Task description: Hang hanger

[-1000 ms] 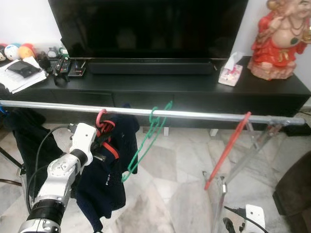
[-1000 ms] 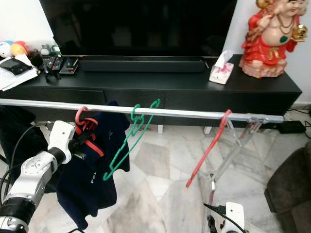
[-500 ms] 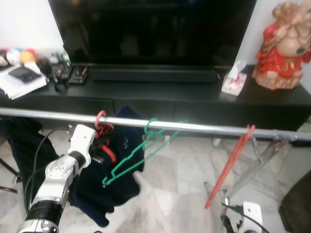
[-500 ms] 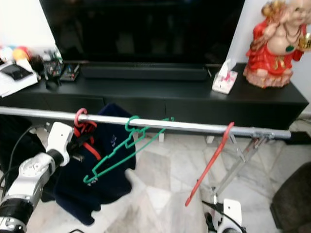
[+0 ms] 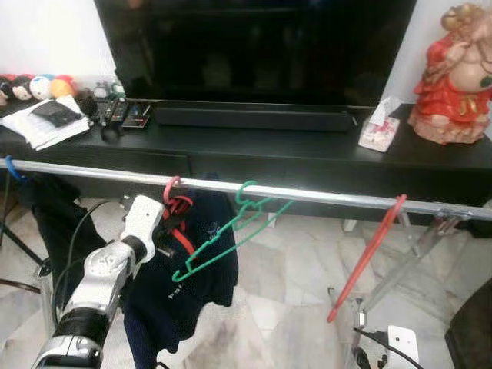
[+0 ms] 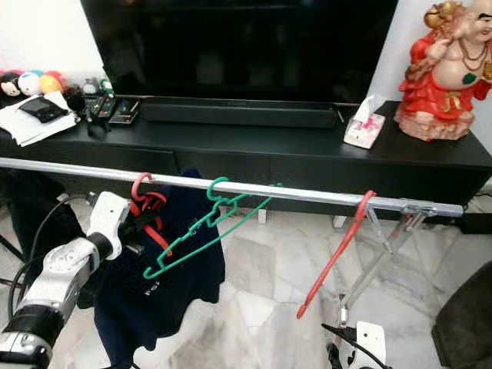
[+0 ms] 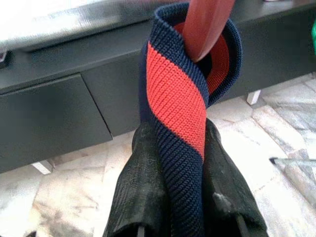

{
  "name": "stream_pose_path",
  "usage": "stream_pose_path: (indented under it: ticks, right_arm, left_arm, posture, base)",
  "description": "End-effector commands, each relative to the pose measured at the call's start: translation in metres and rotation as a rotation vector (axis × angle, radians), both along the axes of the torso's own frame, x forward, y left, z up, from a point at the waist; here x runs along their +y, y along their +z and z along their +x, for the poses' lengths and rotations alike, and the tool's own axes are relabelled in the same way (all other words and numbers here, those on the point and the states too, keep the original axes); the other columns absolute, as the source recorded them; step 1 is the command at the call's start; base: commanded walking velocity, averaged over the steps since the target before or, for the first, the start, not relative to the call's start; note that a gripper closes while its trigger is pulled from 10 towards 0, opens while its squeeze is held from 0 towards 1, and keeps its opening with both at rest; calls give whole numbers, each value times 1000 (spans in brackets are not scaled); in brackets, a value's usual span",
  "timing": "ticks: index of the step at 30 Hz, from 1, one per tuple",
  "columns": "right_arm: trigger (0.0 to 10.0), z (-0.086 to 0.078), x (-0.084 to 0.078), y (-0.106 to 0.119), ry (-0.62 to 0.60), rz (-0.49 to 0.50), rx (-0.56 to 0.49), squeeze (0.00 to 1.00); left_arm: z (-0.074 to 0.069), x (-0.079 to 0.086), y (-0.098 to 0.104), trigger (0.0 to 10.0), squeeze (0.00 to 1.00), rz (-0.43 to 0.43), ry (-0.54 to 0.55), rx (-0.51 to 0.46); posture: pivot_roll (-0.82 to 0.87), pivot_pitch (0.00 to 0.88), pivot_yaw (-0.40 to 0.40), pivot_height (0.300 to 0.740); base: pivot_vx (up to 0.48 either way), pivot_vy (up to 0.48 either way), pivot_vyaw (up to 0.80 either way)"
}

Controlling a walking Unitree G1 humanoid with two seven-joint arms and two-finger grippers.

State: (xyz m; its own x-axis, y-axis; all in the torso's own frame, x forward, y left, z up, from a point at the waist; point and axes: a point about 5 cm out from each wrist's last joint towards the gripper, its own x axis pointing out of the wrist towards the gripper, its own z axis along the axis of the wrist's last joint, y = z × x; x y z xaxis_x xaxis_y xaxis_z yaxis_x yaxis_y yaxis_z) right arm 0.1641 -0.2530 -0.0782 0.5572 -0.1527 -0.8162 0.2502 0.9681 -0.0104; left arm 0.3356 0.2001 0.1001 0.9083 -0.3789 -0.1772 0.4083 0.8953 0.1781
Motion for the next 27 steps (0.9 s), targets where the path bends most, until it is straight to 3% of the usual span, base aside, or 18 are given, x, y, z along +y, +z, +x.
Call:
stream_pose_path:
  ticks: [1,9,17,27]
  right_arm:
    - [10000,1,0,0,4,-4,3,0]
    - [10000,0,0,0,-1,-3,4,0]
    - [10000,0,-1,0,4,-4,9,0]
    - [10000,0,0,0,1,-4,9,0]
  left_arm:
    - [8,-3,10,10000,0,5,7,-40]
    - [17,-10,12,10000,0,18,20,-33]
    - [21,0,5,10000,0,43,131,20]
    - [17,-1,-4,10000,0,64,98,66]
  posture:
    - [-116,28,22,740]
    - [-119,28,24,740]
    - [-123,31,27,740]
    - [-123,29,31,740]
  base:
    - [0,0,0]
    - [0,0,0]
    - [0,0,0]
    - [0,0,0]
